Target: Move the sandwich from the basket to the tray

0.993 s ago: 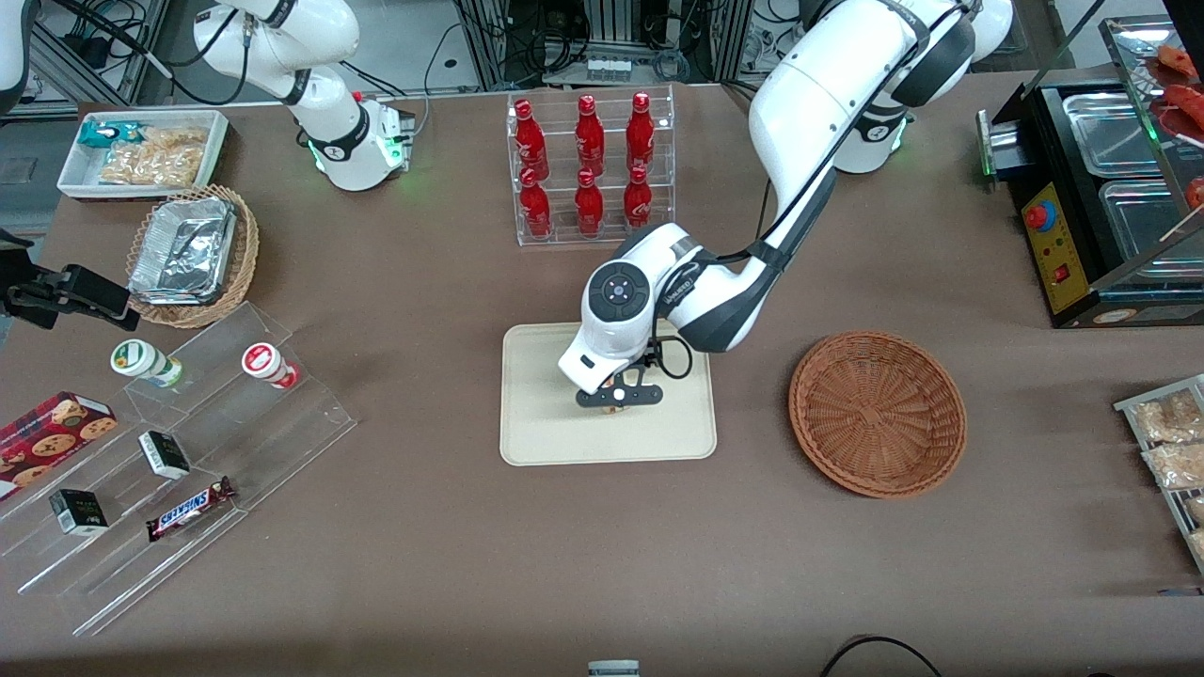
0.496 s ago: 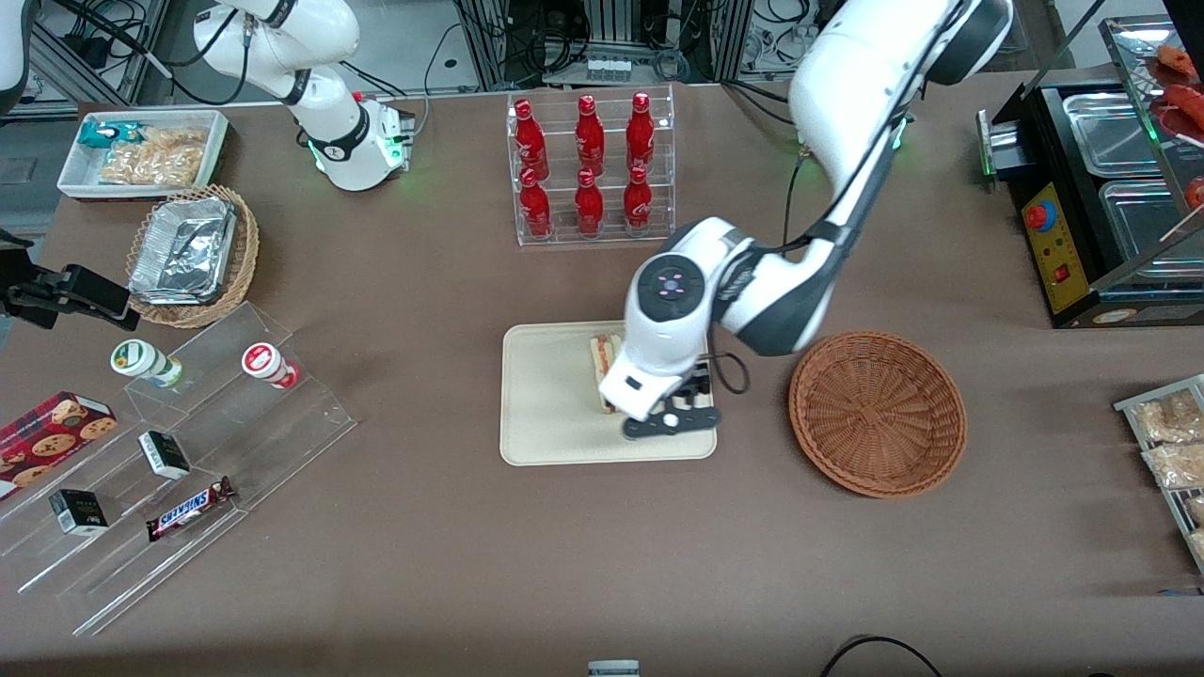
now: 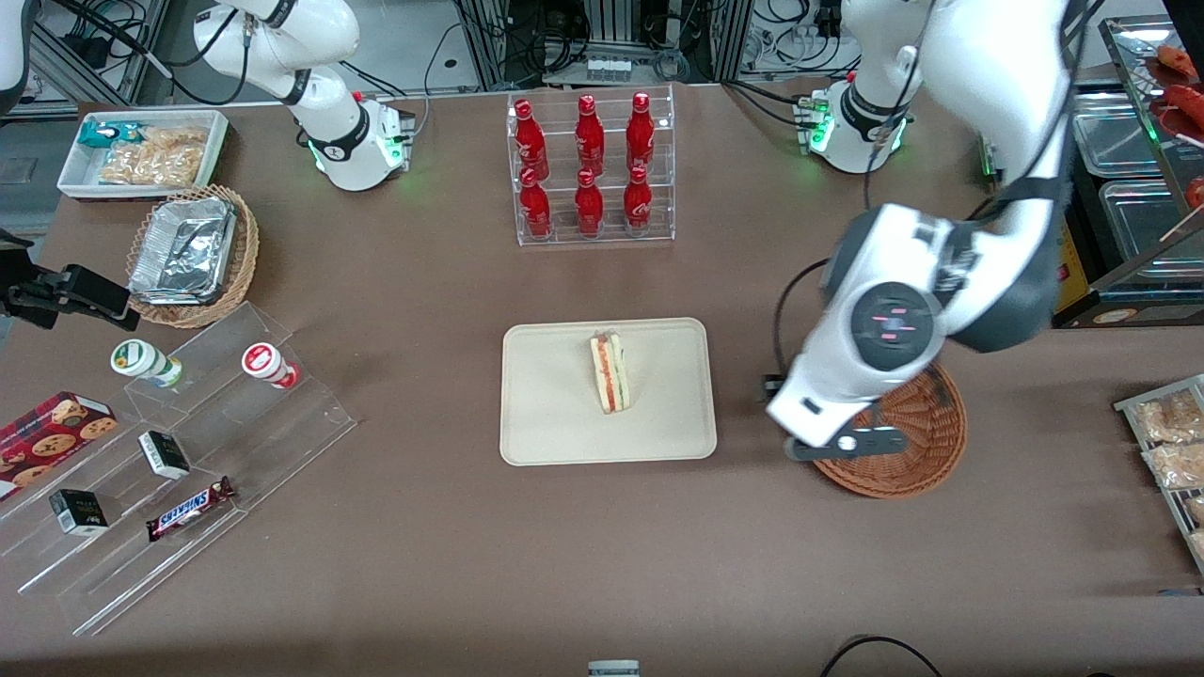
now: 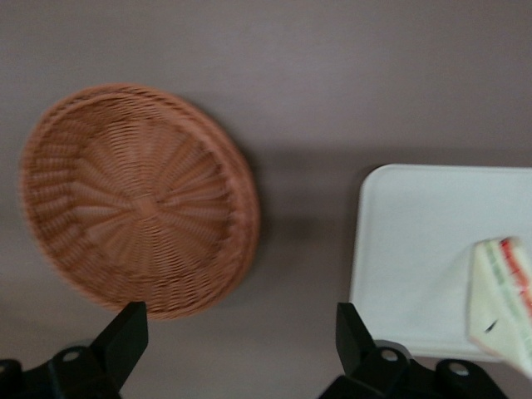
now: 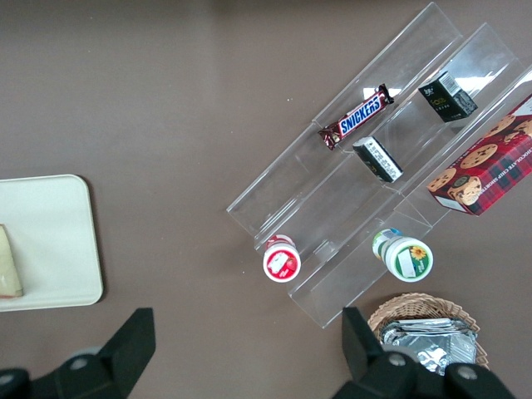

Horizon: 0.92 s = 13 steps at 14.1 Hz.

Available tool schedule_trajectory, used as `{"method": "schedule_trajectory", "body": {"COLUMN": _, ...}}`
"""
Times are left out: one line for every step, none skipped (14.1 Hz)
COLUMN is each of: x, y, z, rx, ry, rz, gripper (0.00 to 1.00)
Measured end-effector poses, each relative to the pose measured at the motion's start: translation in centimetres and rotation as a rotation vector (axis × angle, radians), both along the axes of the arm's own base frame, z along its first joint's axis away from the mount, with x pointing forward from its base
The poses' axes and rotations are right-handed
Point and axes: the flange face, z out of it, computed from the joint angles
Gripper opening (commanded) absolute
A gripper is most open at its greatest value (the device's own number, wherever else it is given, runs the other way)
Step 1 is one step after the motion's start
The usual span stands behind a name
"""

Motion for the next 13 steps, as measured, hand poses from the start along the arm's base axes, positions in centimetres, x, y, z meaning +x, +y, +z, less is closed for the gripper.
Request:
{"method": "schedule_trajectory", "body": {"x": 0.1, "y": 2.7, "z": 1.4, "rx": -0.004, "ry": 0.011, "rz": 0.000, "gripper": 1.00}}
{"method": "schedule_trajectory", "body": {"x": 0.1, "y": 5.1, "z": 2.8, "rx": -0.007, "ry": 0.011, "rz": 0.012, "gripper": 1.00}}
{"method": "schedule_trajectory", "body": {"x": 0.1, "y": 7.2, "z": 4.2, "rx": -0.009, "ry": 0.003, "rz": 0.030, "gripper": 1.00}}
{"method": "schedule_trajectory", "body": {"x": -0.2, "y": 8.9, "z": 5.6, "rx": -0.008, "ry": 0.001, "rz": 0.047, "gripper": 1.00}}
{"method": "schedule_trajectory", "body": {"x": -0.9, "y": 10.1, "z": 7.1, "rx": -0.005, "ry": 0.003, "rz": 0.061, "gripper": 1.00}}
{"method": "schedule_trajectory", "body": {"x": -1.7, "y": 10.8, "z": 8.7, "rx": 0.000, "ry": 0.007, "rz": 0.069, "gripper": 1.00}}
{"method": "schedule_trajectory", "body": {"x": -2.8, "y": 10.9, "z": 10.2, "rx": 0.007, "ry": 0.012, "rz": 0.071, "gripper": 1.00}}
{"method": "schedule_trajectory", "body": {"x": -3.8, "y": 10.9, "z": 11.5, "rx": 0.011, "ry": 0.013, "rz": 0.070, "gripper": 1.00}}
{"method": "schedule_trajectory", "body": {"x": -4.6, "y": 10.9, "z": 12.5, "rx": 0.014, "ry": 0.008, "rz": 0.068, "gripper": 1.00}}
{"method": "schedule_trajectory", "body": {"x": -5.2, "y": 10.9, "z": 13.0, "rx": 0.016, "ry": 0.002, "rz": 0.067, "gripper": 1.00}}
{"method": "schedule_trajectory", "body": {"x": -5.6, "y": 10.9, "z": 13.3, "rx": 0.017, "ry": 0.000, "rz": 0.066, "gripper": 1.00}}
{"method": "schedule_trajectory", "body": {"x": -5.8, "y": 10.9, "z": 13.4, "rx": 0.017, "ry": 0.000, "rz": 0.055, "gripper": 1.00}}
{"method": "schedule_trajectory", "body": {"x": -6.0, "y": 10.9, "z": 13.5, "rx": 0.015, "ry": 0.002, "rz": 0.038, "gripper": 1.00}}
